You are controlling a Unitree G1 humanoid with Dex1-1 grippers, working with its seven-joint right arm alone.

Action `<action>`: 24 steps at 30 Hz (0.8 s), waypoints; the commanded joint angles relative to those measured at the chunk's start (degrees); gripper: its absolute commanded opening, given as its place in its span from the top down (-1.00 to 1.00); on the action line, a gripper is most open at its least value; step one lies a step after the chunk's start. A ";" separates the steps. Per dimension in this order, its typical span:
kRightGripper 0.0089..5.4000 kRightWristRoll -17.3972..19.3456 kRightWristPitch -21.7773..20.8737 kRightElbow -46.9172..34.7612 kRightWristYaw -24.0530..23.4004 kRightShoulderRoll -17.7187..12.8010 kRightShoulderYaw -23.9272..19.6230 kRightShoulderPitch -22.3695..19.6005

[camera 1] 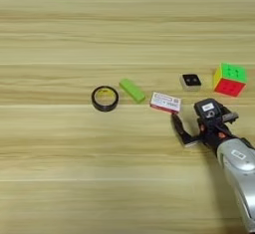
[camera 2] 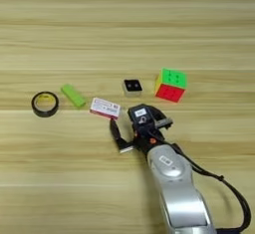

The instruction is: Move the objects on the table

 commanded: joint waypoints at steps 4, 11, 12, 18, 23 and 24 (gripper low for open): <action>-0.99 0.12 -2.33 2.89 -1.06 0.09 -1.06 -2.45; -0.99 0.67 -4.80 6.26 -1.02 0.64 -0.61 -4.69; -0.99 0.66 -4.93 6.02 -1.04 0.70 -0.51 -4.52; -0.99 0.88 -4.95 4.21 -0.01 1.20 1.11 -3.15; -0.99 0.68 -5.08 5.07 0.22 1.71 1.63 -3.58; -0.99 0.66 -5.07 4.98 0.39 1.81 1.91 -3.52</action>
